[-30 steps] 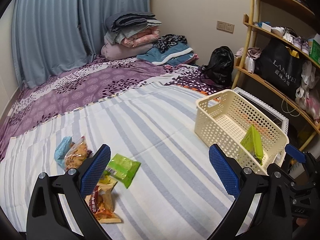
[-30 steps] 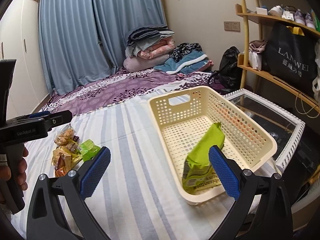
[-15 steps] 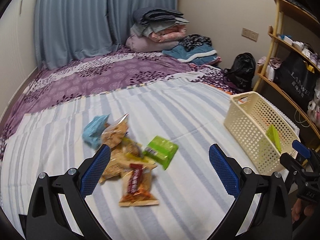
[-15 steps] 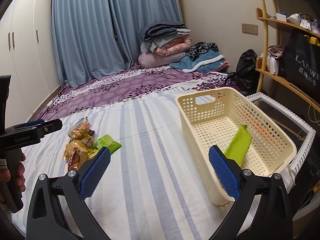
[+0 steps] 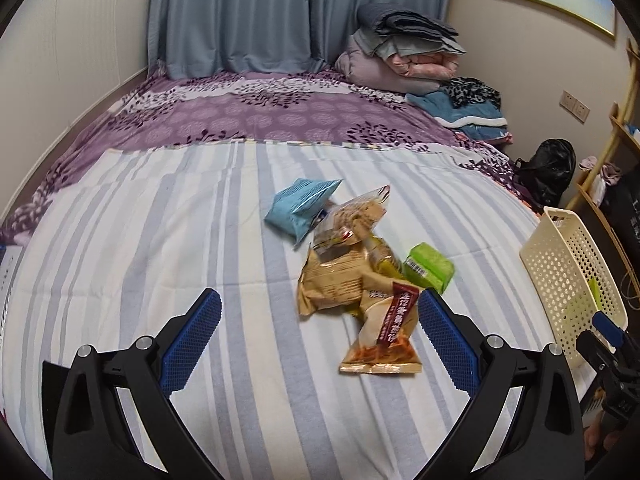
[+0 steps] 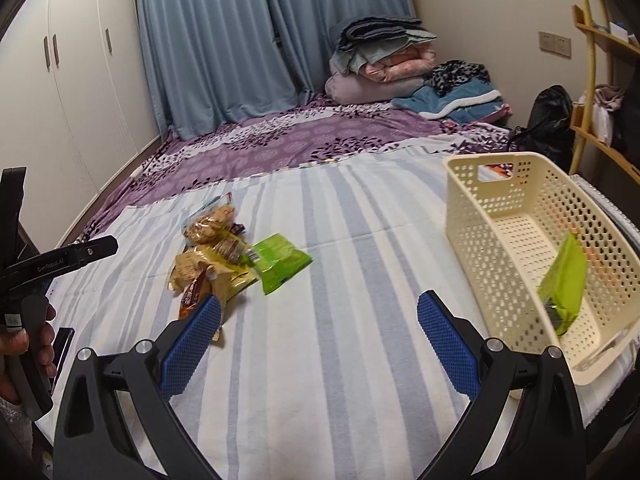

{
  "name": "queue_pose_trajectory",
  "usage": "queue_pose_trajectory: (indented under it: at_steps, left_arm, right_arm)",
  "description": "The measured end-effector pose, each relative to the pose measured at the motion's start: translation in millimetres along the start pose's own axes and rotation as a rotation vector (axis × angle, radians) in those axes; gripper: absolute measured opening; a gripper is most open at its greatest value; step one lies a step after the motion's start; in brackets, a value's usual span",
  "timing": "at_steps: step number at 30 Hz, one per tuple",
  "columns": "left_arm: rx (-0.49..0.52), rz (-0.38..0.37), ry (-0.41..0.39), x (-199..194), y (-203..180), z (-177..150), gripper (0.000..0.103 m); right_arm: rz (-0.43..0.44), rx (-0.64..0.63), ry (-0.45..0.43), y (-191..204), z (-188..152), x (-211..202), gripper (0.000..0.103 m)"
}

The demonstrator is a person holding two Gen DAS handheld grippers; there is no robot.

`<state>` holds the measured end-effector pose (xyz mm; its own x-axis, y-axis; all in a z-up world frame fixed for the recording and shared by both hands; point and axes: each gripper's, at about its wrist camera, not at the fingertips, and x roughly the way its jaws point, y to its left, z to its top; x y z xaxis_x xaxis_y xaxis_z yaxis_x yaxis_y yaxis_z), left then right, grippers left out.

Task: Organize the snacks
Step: 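Move both tools back to the snack pile, then grasp the brown egg-roll bag with the left gripper while the right grasps the green pack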

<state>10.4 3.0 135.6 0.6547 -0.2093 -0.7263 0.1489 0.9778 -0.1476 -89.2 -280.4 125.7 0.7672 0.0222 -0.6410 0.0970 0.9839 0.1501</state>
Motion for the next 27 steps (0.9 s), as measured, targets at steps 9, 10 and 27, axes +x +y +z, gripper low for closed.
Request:
queue_pose_trajectory:
  at_steps: [9, 10, 27]
  left_arm:
    - [0.043, -0.025, 0.049, 23, -20, -15, 0.100]
    - [0.053, -0.027, 0.059, 28, -24, -17, 0.100]
    - [0.140, -0.043, 0.198, 113, -74, -37, 0.100]
  right_arm:
    - [-0.001, 0.011, 0.034, -3, -3, 12, 0.098]
    - [-0.002, 0.016, 0.036, -5, -4, 13, 0.098]
    - [-0.015, 0.061, 0.091, -30, -9, 41, 0.098]
